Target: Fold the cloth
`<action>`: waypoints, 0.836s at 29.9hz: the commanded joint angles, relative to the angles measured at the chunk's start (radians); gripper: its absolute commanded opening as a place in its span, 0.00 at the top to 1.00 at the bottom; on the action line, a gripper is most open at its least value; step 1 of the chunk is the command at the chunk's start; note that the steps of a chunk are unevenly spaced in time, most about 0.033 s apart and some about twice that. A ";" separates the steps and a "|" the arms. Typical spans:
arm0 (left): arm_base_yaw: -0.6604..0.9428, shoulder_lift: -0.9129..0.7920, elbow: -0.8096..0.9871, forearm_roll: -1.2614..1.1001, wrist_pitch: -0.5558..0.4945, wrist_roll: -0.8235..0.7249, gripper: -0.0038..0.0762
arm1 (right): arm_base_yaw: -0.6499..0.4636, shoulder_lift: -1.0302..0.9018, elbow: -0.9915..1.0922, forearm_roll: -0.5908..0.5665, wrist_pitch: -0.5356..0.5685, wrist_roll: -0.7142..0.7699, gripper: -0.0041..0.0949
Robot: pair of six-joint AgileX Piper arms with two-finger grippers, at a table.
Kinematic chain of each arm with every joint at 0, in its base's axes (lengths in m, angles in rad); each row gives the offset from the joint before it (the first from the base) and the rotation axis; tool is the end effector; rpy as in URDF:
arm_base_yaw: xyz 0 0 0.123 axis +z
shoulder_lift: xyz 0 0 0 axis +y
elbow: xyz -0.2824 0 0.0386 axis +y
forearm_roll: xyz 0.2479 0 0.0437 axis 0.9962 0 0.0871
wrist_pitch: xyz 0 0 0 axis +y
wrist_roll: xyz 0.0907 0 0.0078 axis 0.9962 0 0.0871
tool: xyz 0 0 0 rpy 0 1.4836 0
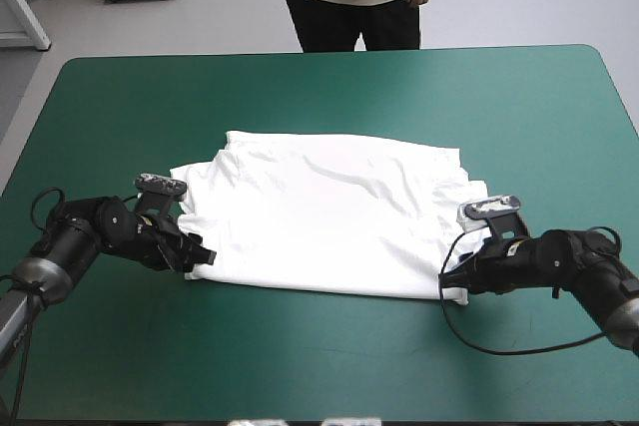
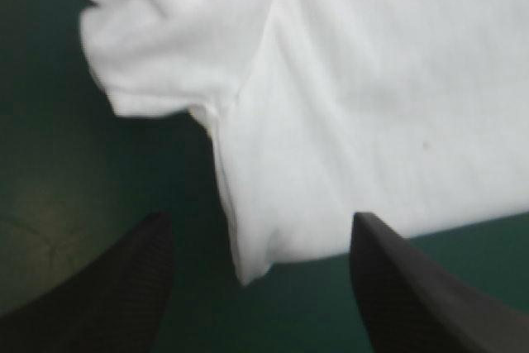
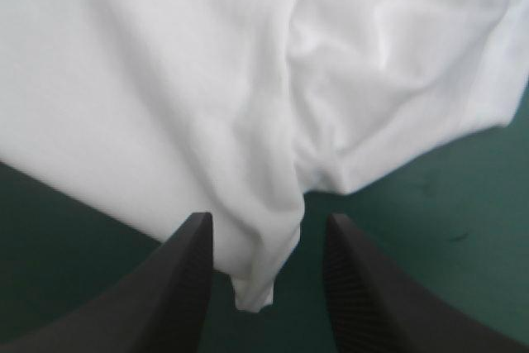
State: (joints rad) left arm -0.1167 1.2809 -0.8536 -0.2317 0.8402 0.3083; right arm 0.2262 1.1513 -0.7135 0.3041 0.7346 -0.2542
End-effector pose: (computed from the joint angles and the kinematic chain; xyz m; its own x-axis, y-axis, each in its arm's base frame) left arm 0.2317 -0.0429 0.2592 -0.8752 0.2529 -0.4124 0.3178 0.9433 -0.0959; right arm 0.1972 0.0642 0.2532 -0.8428 -0.2195 -0.4915 -0.3365 0.9275 0.1629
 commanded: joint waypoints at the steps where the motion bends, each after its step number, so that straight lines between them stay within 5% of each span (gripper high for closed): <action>1: -0.001 -0.075 -0.100 -0.017 -0.050 -0.062 0.31 | -0.004 -0.128 -0.108 -0.035 -0.031 0.041 0.53; 7: 0.015 -0.019 -0.302 0.221 -0.031 -0.270 0.31 | -0.004 -0.227 -0.277 -0.138 -0.001 0.119 0.53; 25: 0.227 0.449 -0.490 -0.094 -0.084 -0.128 0.34 | -0.004 -0.223 -0.336 -0.138 0.039 0.119 0.54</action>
State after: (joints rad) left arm 0.1108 1.7338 -1.2961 -0.2839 0.7888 0.1723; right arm 0.2262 0.9358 -1.0161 0.1642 0.8267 -0.1332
